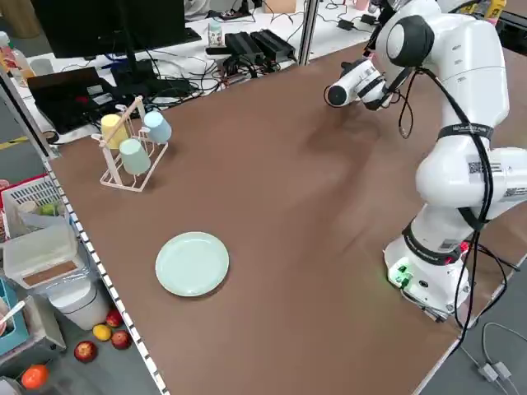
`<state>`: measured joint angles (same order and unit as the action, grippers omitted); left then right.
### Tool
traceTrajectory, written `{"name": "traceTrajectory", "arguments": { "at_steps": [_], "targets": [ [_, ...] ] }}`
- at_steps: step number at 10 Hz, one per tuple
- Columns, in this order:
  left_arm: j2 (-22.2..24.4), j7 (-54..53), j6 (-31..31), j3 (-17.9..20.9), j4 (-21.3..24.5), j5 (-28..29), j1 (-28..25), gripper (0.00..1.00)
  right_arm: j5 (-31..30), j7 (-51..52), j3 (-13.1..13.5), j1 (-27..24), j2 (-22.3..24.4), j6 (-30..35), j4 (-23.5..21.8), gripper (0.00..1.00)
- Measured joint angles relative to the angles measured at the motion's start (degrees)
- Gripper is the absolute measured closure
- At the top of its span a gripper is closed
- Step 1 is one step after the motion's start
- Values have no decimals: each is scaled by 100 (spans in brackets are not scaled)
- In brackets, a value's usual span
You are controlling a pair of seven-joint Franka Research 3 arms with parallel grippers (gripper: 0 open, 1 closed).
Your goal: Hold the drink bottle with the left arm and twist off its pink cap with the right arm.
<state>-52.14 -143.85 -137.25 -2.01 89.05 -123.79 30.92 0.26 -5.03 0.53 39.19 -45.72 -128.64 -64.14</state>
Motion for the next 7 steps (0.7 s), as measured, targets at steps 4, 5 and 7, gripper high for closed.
{"name": "traceTrajectory", "arguments": {
  "at_steps": [4,5,7],
  "targets": [
    [-1,0,0,0,-3,0,0,39,45,5,-5,0,3,-4,4,53],
    [-1,0,0,0,-3,0,0,39,46,7,-4,0,3,-4,4,54],
    [-1,0,0,0,-4,0,0,39,47,68,-4,-2,3,-4,4,56]
  ]
}}
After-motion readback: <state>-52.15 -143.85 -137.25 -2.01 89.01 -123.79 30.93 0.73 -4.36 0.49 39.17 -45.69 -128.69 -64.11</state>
